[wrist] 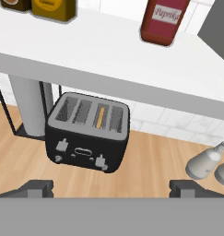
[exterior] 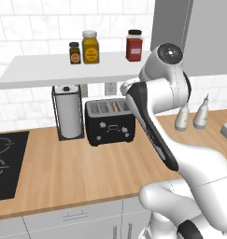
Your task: Start the toaster. Once the lever pops up, take the bread to the plate on the dining counter.
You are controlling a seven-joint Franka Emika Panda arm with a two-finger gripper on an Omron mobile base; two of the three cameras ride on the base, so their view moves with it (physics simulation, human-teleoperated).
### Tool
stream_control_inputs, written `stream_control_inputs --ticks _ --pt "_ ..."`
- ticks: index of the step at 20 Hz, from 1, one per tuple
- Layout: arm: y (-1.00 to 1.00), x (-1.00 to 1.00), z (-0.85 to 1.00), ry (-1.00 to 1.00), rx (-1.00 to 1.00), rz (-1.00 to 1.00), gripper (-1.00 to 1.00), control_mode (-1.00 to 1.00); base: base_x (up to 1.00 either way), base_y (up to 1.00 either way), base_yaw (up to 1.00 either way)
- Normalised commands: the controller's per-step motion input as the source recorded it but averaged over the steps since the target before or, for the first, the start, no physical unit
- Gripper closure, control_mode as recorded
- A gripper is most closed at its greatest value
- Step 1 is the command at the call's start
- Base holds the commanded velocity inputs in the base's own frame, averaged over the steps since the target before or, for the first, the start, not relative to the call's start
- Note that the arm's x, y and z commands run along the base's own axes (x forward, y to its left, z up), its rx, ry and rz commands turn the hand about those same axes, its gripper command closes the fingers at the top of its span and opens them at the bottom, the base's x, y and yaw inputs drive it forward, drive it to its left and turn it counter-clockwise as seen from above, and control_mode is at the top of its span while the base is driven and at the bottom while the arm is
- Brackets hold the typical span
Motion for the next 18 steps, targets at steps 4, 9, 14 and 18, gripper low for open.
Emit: stream_control_inputs --ticks 4,9,14,18 --pt "0.0 0.0 0.0 0.0 0.0 0.0 -1.0 -1.0 0.0 0.0 0.0" --pt "0.0 0.0 0.0 0.0 0.0 0.0 -1.0 -1.0 0.0 0.0 0.0" --pt "0.0 0.0 0.0 0.0 0.0 0.0 -1.0 -1.0 0.0 0.0 0.0" --pt "0.0 0.0 0.0 0.0 0.0 0.0 -1.0 -1.0 0.0 0.0 0.0"
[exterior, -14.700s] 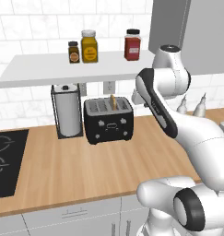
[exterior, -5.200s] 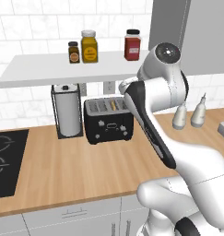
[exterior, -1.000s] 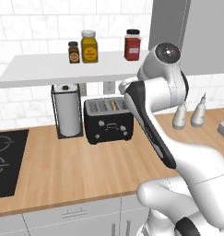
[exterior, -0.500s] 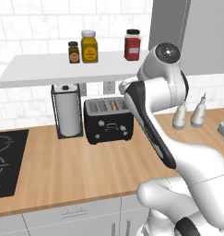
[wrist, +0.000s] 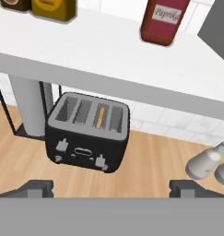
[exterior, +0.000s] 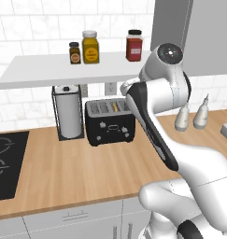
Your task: Start the toaster. Once the lever pops up, take the bread to the plate on the dining counter.
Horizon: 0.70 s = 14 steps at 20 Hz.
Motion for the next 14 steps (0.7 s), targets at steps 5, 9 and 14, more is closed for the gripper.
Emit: stream_control_inputs --ticks 5,9,14 --pt "0.0 0.0 0.0 0.0 0.0 0.0 -1.0 -1.0 0.0 0.0 0.0" --pt "0.0 0.0 0.0 0.0 0.0 0.0 -1.0 -1.0 0.0 0.0 0.0" --pt "0.0 0.0 0.0 0.0 0.0 0.0 -1.0 -1.0 0.0 0.0 0.0"
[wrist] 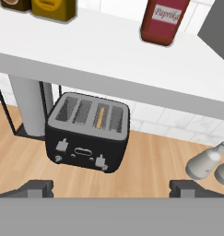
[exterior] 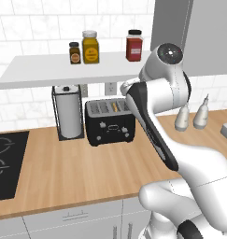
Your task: Start the toaster. Once the lever pops up, take the bread to the plate on the dining counter.
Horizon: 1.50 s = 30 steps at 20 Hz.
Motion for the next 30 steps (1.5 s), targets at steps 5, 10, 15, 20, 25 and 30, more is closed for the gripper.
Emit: stream_control_inputs --ticks 5,10,15,20,25,30 --pt "0.0 0.0 0.0 0.0 0.0 0.0 -1.0 -1.0 0.0 0.0 0.0" --pt "0.0 0.0 0.0 0.0 0.0 0.0 -1.0 -1.0 0.0 0.0 0.0" --pt "0.0 0.0 0.0 0.0 0.0 0.0 -1.0 -1.0 0.0 0.0 0.0" --pt "0.0 0.0 0.0 0.0 0.0 0.0 -1.0 -1.0 0.0 0.0 0.0" --pt "0.0 0.0 0.0 0.0 0.0 0.0 -1.0 -1.0 0.0 0.0 0.0" --pt "0.0 0.0 0.0 0.0 0.0 0.0 -1.0 -1.0 0.0 0.0 0.0"
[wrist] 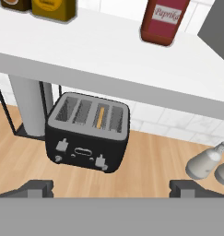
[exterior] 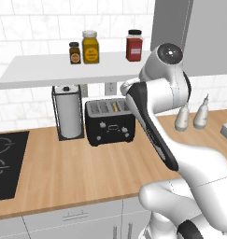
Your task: Start the toaster. Once the lever pops up, take the bread to the plate on the dining counter.
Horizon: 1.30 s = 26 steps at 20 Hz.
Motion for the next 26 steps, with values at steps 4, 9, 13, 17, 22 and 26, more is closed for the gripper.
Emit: stream_control_inputs --ticks 4,9,13,17,22,26 --pt "0.0 0.0 0.0 0.0 0.0 0.0 -1.0 -1.0 0.0 0.0 0.0" --pt "0.0 0.0 0.0 0.0 0.0 0.0 -1.0 -1.0 0.0 0.0 0.0" --pt "0.0 0.0 0.0 0.0 0.0 0.0 -1.0 -1.0 0.0 0.0 0.0" --pt "0.0 0.0 0.0 0.0 0.0 0.0 -1.0 -1.0 0.0 0.0 0.0" --pt "0.0 0.0 0.0 0.0 0.0 0.0 -1.0 -1.0 0.0 0.0 0.0" --pt "0.0 0.0 0.0 0.0 0.0 0.0 -1.0 -1.0 0.0 0.0 0.0"
